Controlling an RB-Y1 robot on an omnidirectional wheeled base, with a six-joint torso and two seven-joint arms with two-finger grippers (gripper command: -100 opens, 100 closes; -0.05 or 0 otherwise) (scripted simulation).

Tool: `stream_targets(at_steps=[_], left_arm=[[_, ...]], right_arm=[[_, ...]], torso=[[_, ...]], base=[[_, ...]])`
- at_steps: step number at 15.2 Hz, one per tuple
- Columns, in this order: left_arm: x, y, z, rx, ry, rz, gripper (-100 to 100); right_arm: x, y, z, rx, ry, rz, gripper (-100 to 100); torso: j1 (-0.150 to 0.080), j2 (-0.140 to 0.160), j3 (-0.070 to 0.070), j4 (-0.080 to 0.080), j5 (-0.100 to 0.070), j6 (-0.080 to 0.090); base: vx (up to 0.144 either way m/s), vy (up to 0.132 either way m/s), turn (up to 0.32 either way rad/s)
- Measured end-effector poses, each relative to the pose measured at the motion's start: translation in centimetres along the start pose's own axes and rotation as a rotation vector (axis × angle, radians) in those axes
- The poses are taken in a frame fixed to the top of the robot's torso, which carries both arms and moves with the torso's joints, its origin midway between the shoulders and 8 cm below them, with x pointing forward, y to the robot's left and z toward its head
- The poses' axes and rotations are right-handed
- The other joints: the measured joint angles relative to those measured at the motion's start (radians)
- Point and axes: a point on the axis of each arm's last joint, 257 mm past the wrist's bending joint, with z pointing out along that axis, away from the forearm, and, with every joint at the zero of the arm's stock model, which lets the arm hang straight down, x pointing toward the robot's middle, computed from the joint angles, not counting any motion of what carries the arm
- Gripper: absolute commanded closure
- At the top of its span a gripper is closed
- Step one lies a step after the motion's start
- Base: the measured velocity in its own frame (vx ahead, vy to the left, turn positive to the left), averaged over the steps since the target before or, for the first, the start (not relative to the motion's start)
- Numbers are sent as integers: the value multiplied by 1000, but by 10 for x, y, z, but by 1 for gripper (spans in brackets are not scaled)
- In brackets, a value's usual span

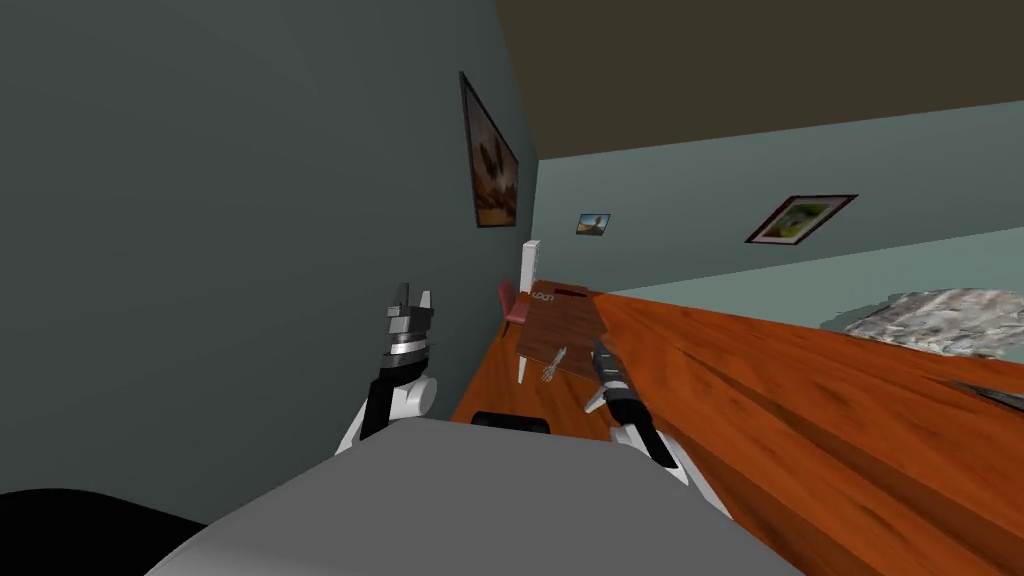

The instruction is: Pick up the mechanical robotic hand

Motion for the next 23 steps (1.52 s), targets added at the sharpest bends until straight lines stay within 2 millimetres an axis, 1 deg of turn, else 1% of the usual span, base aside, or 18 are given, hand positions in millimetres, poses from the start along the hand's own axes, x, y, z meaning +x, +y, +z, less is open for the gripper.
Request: stream_targets(at_steps=[2,3,5,6,7,8,10,13,15,16,19,20,23], left_arm=[[0,0,0,0,0,0,0],[0,0,0,0,0,0,0],[0,0,0,0,0,0,0],[0,0,0,0,0,0,0],[0,0,0,0,0,0,0],[0,0,0,0,0,0,0],[0,0,0,0,0,0,0],[0,0,0,0,0,0,0],[0,0,0,0,0,0,0],[0,0,0,0,0,0,0],[0,0,0,0,0,0,0],[0,0,0,0,0,0,0],[0,0,0,0,0,0,0]], right_arm=[[-2,-31,-6,82,3,-2,-100],[-3,-38,-8,104,3,-1,-100],[-3,-65,-12,171,3,-2,-100],[-2,-72,-12,191,3,-2,-100],[-7,-83,-15,222,2,-6,-100],[-8,-94,-20,255,0,-4,-100],[-7,-111,-24,307,-3,-3,-100],[-11,-151,-36,420,-13,-1,-100],[-14,-180,-49,505,-24,2,-100],[-15,-190,-55,535,-29,4,-100],[-24,-226,-79,647,-48,7,-100],[-25,-239,-88,686,-55,9,-100],[-26,-266,-109,784,-73,14,-100]], torso=[[0,0,0,0,0,0],[0,1,0,0,0,1],[0,1,1,0,0,0],[0,1,1,0,0,1],[0,1,1,0,0,0],[0,1,1,0,0,0],[1,1,1,0,0,0],[-1,0,0,0,0,0],[-1,0,0,0,0,0],[0,0,0,0,0,1],[-1,0,0,0,0,0],[-1,0,0,0,0,0],[0,0,0,0,0,0]], base=[[48,-21,295],[40,-19,214],[40,-19,234],[39,-10,378],[46,-19,391],[36,-24,108],[43,-19,349],[60,-36,394],[48,-38,292],[42,-29,354],[49,-46,400],[35,-44,153],[47,-39,353]])
